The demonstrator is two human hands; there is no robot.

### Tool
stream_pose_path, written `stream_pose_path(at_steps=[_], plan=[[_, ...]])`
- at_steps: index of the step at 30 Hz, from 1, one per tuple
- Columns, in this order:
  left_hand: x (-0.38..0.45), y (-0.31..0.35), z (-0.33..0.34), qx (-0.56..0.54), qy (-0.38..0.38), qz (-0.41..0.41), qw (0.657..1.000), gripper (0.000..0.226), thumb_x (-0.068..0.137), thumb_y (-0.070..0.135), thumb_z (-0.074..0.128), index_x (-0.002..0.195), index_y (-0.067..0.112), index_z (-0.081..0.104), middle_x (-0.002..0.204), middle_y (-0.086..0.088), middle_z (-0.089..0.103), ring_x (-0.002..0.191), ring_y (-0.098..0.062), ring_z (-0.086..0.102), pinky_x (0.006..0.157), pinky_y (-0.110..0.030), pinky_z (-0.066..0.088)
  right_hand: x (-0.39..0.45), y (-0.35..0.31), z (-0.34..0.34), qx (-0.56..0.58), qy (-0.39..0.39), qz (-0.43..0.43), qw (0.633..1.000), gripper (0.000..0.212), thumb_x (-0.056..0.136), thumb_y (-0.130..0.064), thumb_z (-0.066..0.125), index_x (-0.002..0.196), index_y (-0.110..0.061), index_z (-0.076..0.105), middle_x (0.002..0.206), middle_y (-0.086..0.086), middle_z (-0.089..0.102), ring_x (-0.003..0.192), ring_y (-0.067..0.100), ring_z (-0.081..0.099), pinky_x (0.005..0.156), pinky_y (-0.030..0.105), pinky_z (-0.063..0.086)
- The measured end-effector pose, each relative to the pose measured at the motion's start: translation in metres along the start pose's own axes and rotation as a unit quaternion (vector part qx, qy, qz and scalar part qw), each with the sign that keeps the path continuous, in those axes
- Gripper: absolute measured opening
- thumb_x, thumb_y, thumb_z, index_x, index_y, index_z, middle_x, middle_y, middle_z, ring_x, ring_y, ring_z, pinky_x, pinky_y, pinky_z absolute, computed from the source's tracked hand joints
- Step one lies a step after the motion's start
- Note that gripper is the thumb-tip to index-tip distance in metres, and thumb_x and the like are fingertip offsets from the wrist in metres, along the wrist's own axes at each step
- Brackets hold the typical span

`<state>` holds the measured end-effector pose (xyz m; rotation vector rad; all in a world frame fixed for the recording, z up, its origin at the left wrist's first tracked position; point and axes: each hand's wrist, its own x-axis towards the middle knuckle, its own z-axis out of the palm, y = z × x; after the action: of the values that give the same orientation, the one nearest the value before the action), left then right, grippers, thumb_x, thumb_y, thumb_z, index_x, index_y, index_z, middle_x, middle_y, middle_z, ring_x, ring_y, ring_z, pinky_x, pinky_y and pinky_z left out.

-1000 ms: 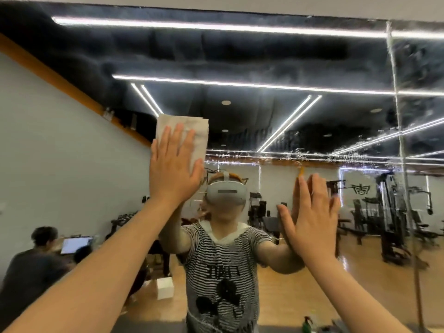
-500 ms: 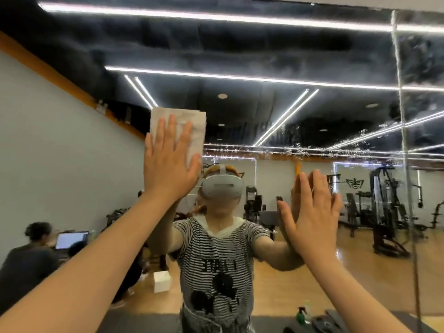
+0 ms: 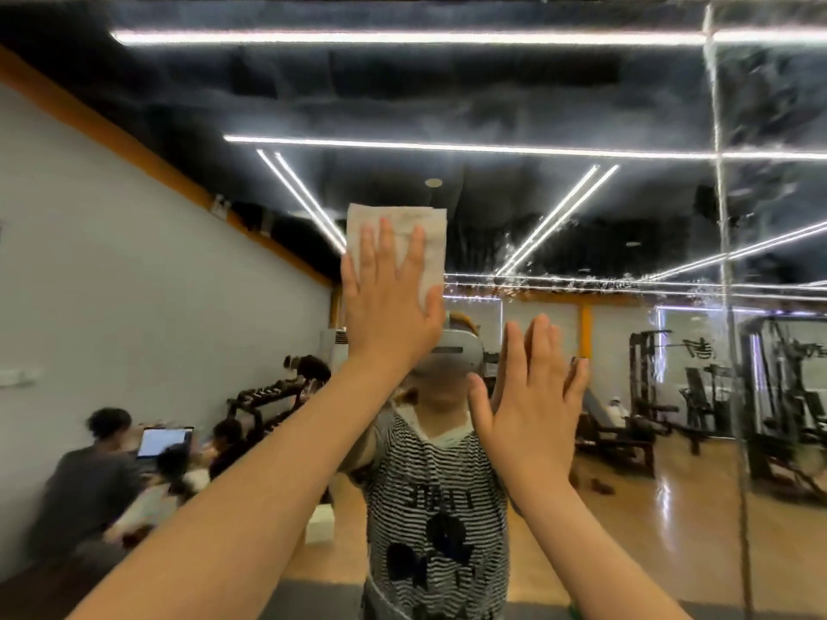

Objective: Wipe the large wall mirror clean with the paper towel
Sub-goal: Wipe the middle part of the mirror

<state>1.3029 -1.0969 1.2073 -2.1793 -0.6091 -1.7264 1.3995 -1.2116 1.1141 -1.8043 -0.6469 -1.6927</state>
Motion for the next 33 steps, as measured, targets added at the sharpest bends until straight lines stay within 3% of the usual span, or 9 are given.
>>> stream_pose_path(at_steps=[6, 11, 17, 19, 22, 26, 29, 33], plan=[[-0.003, -0.033, -0.005, -0.015, -0.017, 0.041, 0.999, 0.075, 0.086, 0.057, 0.007, 0.155, 0.028, -0.002, 0.163, -0.01, -0.006, 0.149, -0.026, -0.009, 0.115, -0.042, -0.011, 0.0, 0.0, -0.001, 0.01, -0.005, 0.003, 1.0, 0.07, 0.093, -0.052, 0.033, 0.148, -0.008, 0.035, 0.154, 0.018, 0.03, 0.144, 0.03, 0.02, 0.114, 0.05, 0.003], [-0.011, -0.088, -0.011, -0.011, 0.015, -0.069, 0.997, 0.069, 0.094, 0.049, 0.021, 0.156, 0.024, 0.005, 0.162, -0.014, -0.001, 0.149, -0.032, -0.003, 0.118, -0.051, 0.001, -0.001, -0.001, -0.002, 0.005, -0.009, 0.0, 1.0, 0.069, 0.094, -0.05, 0.032, 0.147, -0.007, 0.036, 0.154, 0.018, 0.032, 0.143, 0.03, 0.021, 0.114, 0.049, 0.002], [-0.005, -0.049, -0.009, -0.019, 0.029, -0.172, 0.985, 0.064, 0.1, 0.044, 0.029, 0.156, 0.027, 0.001, 0.162, -0.014, -0.004, 0.149, -0.034, -0.005, 0.118, -0.048, -0.001, -0.002, -0.002, -0.001, 0.008, -0.002, -0.002, 1.0, 0.069, 0.094, -0.049, 0.033, 0.148, -0.005, 0.035, 0.154, 0.019, 0.029, 0.144, 0.03, 0.02, 0.115, 0.049, 0.001], [-0.005, -0.026, -0.007, -0.021, 0.019, -0.136, 0.99, 0.065, 0.099, 0.045, 0.028, 0.155, 0.029, -0.001, 0.162, -0.013, -0.005, 0.149, -0.034, -0.006, 0.118, -0.048, -0.002, -0.002, -0.001, 0.0, 0.008, 0.001, -0.005, 1.0, 0.07, 0.094, -0.049, 0.033, 0.148, -0.006, 0.032, 0.155, 0.019, 0.028, 0.145, 0.03, 0.019, 0.116, 0.05, 0.0], [-0.007, 0.011, 0.0, -0.006, 0.011, -0.011, 1.0, 0.068, 0.097, 0.047, 0.027, 0.155, 0.028, -0.003, 0.162, -0.012, -0.007, 0.149, -0.033, -0.008, 0.116, -0.047, -0.006, -0.002, -0.001, 0.0, 0.015, 0.004, -0.004, 1.0, 0.069, 0.094, -0.048, 0.033, 0.148, -0.006, 0.032, 0.156, 0.018, 0.027, 0.145, 0.029, 0.018, 0.116, 0.048, -0.003], [0.001, 0.004, 0.0, 0.019, -0.024, 0.127, 0.991, 0.071, 0.089, 0.057, 0.004, 0.154, 0.031, -0.006, 0.163, -0.008, -0.01, 0.148, -0.027, -0.013, 0.115, -0.043, -0.012, -0.002, 0.0, 0.001, 0.02, 0.011, -0.01, 1.0, 0.068, 0.094, -0.048, 0.035, 0.148, -0.009, 0.03, 0.156, 0.017, 0.028, 0.145, 0.029, 0.019, 0.115, 0.049, 0.002], [0.005, -0.021, -0.004, 0.028, -0.019, 0.133, 0.991, 0.071, 0.089, 0.06, 0.002, 0.153, 0.032, -0.008, 0.163, -0.007, -0.01, 0.148, -0.024, -0.014, 0.114, -0.041, -0.013, -0.001, 0.001, 0.002, 0.023, 0.01, -0.008, 1.0, 0.068, 0.093, -0.049, 0.034, 0.149, -0.011, 0.03, 0.156, 0.016, 0.027, 0.145, 0.028, 0.019, 0.116, 0.047, 0.0], [0.004, -0.052, -0.008, 0.012, -0.009, 0.059, 0.998, 0.072, 0.09, 0.061, 0.008, 0.154, 0.03, -0.005, 0.163, -0.008, -0.009, 0.148, -0.023, -0.013, 0.114, -0.042, -0.012, -0.001, 0.001, 0.001, 0.025, 0.011, -0.007, 1.0, 0.068, 0.093, -0.049, 0.036, 0.148, -0.011, 0.03, 0.155, 0.016, 0.03, 0.144, 0.028, 0.019, 0.116, 0.046, -0.001]])
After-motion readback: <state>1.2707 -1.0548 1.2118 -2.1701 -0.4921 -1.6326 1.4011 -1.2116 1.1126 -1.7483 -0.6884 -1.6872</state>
